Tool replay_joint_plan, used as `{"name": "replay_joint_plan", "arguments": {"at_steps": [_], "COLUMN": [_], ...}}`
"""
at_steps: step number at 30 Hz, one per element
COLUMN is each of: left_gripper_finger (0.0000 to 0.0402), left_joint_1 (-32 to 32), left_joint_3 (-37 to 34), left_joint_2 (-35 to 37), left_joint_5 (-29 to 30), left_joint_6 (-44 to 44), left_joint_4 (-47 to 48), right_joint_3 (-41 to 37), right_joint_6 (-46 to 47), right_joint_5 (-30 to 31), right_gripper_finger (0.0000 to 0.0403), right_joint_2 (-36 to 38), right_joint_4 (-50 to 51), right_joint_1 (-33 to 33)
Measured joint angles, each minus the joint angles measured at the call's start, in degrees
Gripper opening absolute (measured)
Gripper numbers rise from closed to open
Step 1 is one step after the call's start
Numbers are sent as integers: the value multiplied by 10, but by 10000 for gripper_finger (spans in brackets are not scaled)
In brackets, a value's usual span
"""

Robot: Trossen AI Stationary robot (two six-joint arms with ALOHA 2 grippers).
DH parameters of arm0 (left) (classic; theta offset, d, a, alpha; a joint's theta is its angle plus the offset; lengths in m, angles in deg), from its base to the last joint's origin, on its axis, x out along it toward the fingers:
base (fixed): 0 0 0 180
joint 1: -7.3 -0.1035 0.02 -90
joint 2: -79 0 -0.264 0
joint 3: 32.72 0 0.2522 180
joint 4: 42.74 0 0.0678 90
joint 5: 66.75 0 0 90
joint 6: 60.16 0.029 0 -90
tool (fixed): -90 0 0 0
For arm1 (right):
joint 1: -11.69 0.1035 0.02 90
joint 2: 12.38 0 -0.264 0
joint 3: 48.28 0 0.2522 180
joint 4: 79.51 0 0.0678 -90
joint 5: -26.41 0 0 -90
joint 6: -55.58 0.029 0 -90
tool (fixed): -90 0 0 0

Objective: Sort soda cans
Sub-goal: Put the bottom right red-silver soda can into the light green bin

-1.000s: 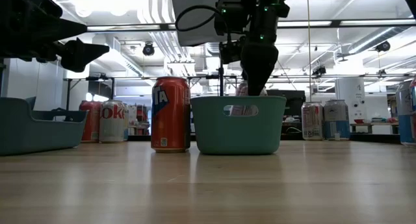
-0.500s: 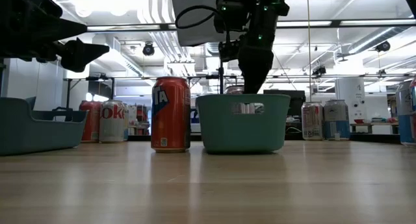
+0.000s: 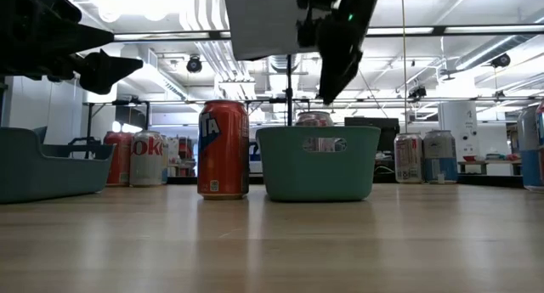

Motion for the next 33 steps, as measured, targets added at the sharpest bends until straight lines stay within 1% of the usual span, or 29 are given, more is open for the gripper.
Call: {"name": "replay_joint_plan", "arguments": {"at_steps": [3,6,11,14,16,19,22,25,28,33], "left_gripper_finger": [355,355,355,355,355,355,355,355,355,355], "left_joint_1": [0,0,0,0,0,0,0,0,0,0], "left_joint_3": [0,0,0,0,0,0,0,0,0,-1], "left_joint_2": [0,0,0,0,0,0,0,0,0,0], "left_joint_5": [0,0,0,0,0,0,-1,-1,1,1], "left_joint_6": [0,0,0,-5,-27,-64,-68,-64,-41,-41], "left_joint_4": [-8,-21,-34,-57,-71,-84,-81,-81,-86,-113], "right_joint_3": [0,-3,-4,-5,-6,-11,-12,-8,-7,-7], "right_joint_6": [11,36,113,188,242,334,421,487,514,529], "right_joint_5": [0,3,46,57,62,51,47,46,45,20], "right_gripper_finger": [361,361,361,361,361,362,367,370,370,370], "right_joint_2": [31,62,109,124,127,120,101,81,63,27], "right_joint_4": [12,33,96,119,118,118,119,123,123,122], "right_joint_1": [26,68,182,258,309,392,469,528,577,635]}}
